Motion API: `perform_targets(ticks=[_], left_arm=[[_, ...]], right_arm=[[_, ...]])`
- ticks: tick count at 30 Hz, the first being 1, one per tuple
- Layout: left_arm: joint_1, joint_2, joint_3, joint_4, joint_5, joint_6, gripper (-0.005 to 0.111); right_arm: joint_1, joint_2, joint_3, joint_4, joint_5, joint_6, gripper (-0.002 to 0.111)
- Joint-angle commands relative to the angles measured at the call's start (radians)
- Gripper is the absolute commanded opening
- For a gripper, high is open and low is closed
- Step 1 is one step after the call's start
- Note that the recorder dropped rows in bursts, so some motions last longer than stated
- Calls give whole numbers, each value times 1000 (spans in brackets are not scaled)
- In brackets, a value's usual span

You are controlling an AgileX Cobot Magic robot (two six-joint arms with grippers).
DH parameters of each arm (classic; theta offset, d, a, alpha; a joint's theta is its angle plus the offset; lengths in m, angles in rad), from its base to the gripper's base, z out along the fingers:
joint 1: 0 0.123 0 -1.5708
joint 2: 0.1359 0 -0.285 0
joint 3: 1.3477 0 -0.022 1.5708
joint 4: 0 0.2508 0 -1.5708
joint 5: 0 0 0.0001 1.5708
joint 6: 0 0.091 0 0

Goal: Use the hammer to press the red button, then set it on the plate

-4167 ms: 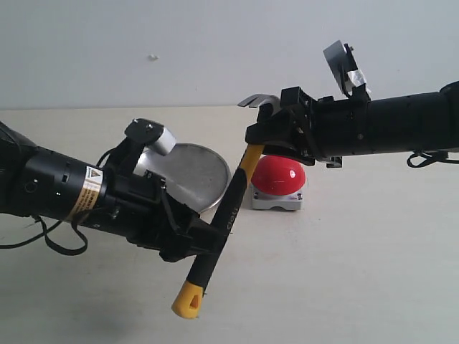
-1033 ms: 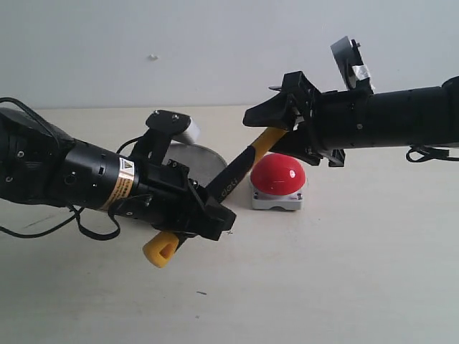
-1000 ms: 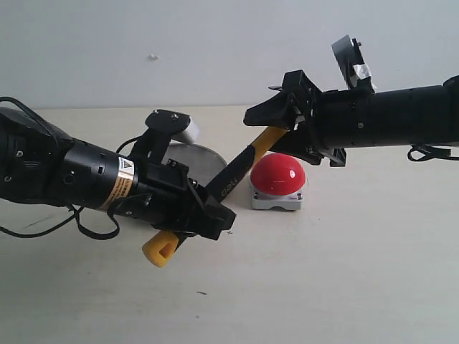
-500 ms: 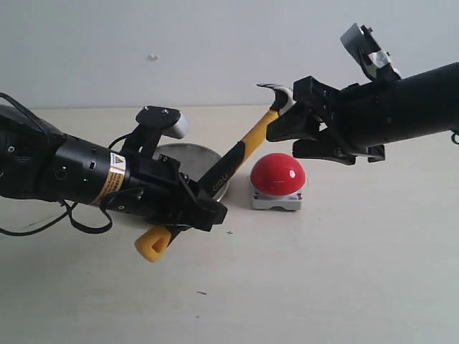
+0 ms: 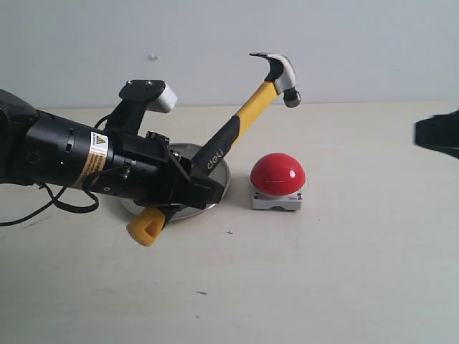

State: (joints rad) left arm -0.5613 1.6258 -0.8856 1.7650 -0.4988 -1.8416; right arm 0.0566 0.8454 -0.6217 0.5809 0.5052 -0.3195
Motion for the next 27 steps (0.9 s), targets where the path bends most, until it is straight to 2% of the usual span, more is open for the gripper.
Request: perform_targets(ticks=[1, 7, 11, 16, 24, 27], left_arm=[[4, -52, -17, -21, -15, -27, 0], [4, -78, -17, -21, -21, -63, 0], [4, -80, -17, -21, -14, -87, 0], [4, -86, -17, -21, 0, -106, 0], [4, -92, -17, -21, 0, -110, 0], [4, -91, -17, -21, -2, -108, 0]], right_arm=[[-1, -319, 120, -192, -75, 175, 0], [-1, -688, 196, -449, 3, 385, 0], [-1, -845, 207, -514, 43, 509, 0], [2, -845, 206, -517, 65, 524, 0], [2, -845, 219, -713, -103, 525, 0], [2, -845, 278, -770, -258, 568, 0]])
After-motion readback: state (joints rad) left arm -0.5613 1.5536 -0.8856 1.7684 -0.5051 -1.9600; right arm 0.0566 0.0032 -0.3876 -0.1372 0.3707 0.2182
